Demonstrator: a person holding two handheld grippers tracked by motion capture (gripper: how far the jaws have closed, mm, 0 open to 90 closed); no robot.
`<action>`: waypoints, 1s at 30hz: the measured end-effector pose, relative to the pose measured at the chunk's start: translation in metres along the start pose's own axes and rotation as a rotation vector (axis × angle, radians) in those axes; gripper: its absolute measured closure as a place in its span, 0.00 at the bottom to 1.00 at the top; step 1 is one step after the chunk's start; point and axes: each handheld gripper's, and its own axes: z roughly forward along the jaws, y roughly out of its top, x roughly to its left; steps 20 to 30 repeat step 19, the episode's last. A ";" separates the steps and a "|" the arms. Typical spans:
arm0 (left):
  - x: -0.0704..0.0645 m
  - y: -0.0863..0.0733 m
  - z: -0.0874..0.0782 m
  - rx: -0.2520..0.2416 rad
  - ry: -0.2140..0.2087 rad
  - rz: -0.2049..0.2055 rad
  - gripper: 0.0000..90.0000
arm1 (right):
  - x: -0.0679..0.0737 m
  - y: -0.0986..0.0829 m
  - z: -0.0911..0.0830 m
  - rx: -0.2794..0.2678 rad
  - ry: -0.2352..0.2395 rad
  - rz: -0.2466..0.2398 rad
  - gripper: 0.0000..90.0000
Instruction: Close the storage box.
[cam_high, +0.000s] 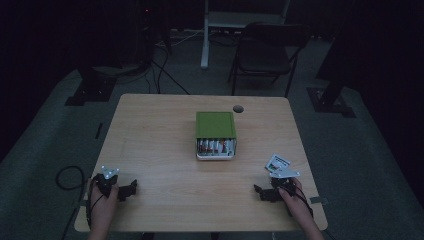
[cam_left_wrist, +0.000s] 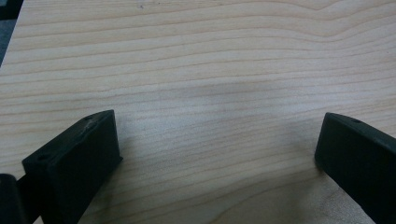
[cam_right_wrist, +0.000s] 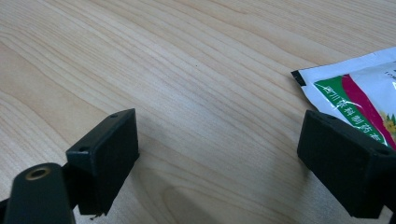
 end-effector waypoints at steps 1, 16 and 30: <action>0.000 0.000 0.000 0.000 0.001 -0.001 0.00 | 0.000 0.000 0.000 0.000 0.000 0.000 0.13; -0.001 0.000 0.000 0.001 0.007 -0.008 0.00 | 0.000 0.000 0.000 0.000 0.000 0.000 0.13; -0.001 0.000 0.000 0.001 0.007 -0.008 0.00 | 0.000 0.000 0.000 0.000 0.000 -0.001 0.13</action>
